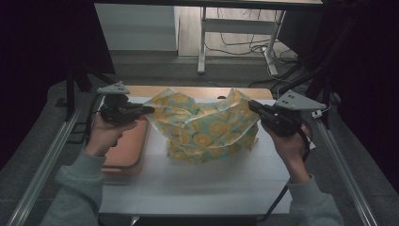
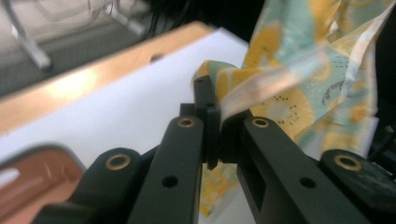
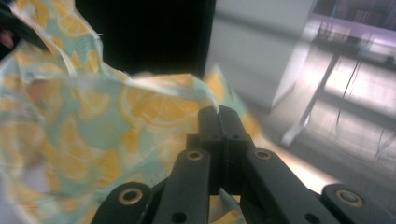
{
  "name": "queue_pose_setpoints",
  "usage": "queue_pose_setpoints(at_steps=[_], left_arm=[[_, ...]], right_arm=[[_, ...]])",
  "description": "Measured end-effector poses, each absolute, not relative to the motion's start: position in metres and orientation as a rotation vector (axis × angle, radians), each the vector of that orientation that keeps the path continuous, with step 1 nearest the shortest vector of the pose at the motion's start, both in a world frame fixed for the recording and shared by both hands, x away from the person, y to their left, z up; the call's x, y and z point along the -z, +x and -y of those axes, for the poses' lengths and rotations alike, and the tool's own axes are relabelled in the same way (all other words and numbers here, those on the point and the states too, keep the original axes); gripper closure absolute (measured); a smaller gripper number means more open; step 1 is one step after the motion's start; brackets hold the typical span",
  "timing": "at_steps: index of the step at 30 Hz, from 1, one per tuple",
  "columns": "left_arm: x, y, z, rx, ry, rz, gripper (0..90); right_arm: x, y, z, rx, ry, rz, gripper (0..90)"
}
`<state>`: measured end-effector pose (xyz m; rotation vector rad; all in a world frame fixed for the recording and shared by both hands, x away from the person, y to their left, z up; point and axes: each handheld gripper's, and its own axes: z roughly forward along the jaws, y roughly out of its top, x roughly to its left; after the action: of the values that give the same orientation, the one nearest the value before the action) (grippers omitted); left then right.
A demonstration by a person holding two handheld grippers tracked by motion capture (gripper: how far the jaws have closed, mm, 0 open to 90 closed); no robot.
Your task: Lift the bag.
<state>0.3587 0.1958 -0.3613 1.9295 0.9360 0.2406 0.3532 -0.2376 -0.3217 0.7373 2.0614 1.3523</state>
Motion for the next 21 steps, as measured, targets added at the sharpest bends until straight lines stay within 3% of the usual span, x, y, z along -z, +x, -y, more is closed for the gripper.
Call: queue_pose_setpoints(at_steps=[6,8,9,11,12,14,16,21], left_arm=[[0.413,0.389,-0.184,-0.162,2.018,-1.049,87.5],[0.421,0.391,-0.181,-0.162,2.026,-1.064,81.9],[0.423,0.39,-0.181,-0.177,2.022,-1.068,70.4],[0.421,0.384,-0.185,-0.254,2.003,-1.072,34.4],[0.419,0.38,-0.19,-0.264,1.983,-1.058,23.9],[0.412,0.37,-0.203,-0.247,1.938,-1.024,13.4],[0.407,0.357,-0.215,-0.26,1.904,-1.005,12.0],[0.411,0.325,-0.223,-0.281,1.926,-0.976,13.6]], right_arm=[[0.395,0.399,0.236,-1.239,0.902,-2.187,90.0],[0.413,0.408,0.235,-1.238,0.933,-2.224,89.4],[0.418,0.41,0.235,-1.238,0.944,-2.233,86.5],[0.421,0.41,0.235,-1.282,0.952,-2.229,67.6],[0.418,0.408,0.237,-1.31,0.952,-2.211,62.7],[0.409,0.401,0.244,-1.353,0.929,-2.17,52.5],[0.4,0.392,0.253,-1.378,0.92,-2.145,44.8],[0.391,0.365,0.269,-1.439,0.874,-2.157,41.5]])
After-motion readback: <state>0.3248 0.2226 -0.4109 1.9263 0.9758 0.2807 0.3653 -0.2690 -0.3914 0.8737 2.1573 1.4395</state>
